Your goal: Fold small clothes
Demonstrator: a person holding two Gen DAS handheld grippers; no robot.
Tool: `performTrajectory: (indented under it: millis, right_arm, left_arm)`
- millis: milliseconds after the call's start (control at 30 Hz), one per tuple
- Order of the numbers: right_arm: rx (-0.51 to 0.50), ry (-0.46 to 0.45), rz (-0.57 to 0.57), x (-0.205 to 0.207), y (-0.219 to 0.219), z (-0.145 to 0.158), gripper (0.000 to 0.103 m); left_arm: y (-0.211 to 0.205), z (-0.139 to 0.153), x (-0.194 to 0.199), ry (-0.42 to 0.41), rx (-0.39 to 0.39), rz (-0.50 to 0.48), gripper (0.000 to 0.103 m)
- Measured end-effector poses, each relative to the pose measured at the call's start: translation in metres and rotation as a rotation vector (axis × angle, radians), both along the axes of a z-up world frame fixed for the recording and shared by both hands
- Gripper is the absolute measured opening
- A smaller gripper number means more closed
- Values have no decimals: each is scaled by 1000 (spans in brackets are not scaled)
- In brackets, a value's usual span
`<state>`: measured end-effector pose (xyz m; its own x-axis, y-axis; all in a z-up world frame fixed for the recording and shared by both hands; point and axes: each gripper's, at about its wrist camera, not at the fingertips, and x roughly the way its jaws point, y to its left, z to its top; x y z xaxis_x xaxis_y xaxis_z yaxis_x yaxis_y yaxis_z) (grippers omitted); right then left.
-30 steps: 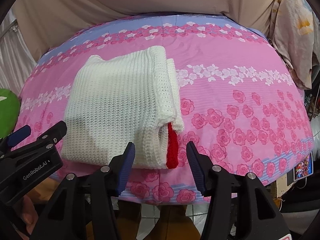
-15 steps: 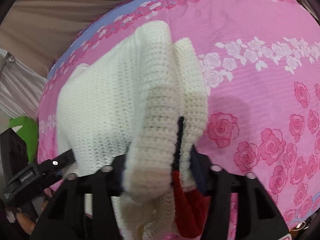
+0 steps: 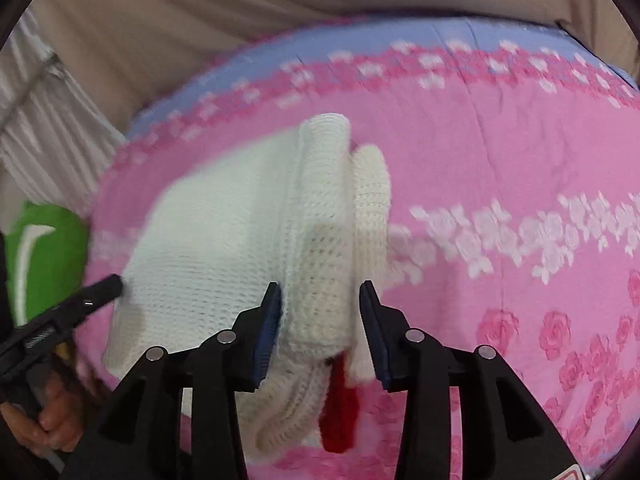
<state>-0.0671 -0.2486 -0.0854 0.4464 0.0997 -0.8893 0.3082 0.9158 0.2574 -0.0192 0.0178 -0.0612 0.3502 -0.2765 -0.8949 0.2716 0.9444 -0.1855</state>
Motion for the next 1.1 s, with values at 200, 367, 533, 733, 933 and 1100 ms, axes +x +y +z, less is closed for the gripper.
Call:
performTrajectory:
  millis: [200,367,533,733,933,1100]
  right_arm:
    - [-58,-133,-120,-67,23,56,36]
    - [-148,-58,-171,-80,51,49,36]
    - [-162,-18,-195,-88,54,38,38]
    - [-166,-15,-203,-91,55,38,44]
    - [-167,-10,-189,-92,58,37,46]
    - [-176,-12,-174,-90,64,37,47]
  left_arm:
    - [-17,42,-41,-205,94,-37,93]
    - [-34,33,-42,-179,103,-50,93]
    - [-42,28,-49,-172,129,-78,93]
    - [-48,27,-51,-174,158,-84,94]
    - [-43,20,-53,-147,176,-48,94]
    - [-41,20,-59,-170,206,-43,94]
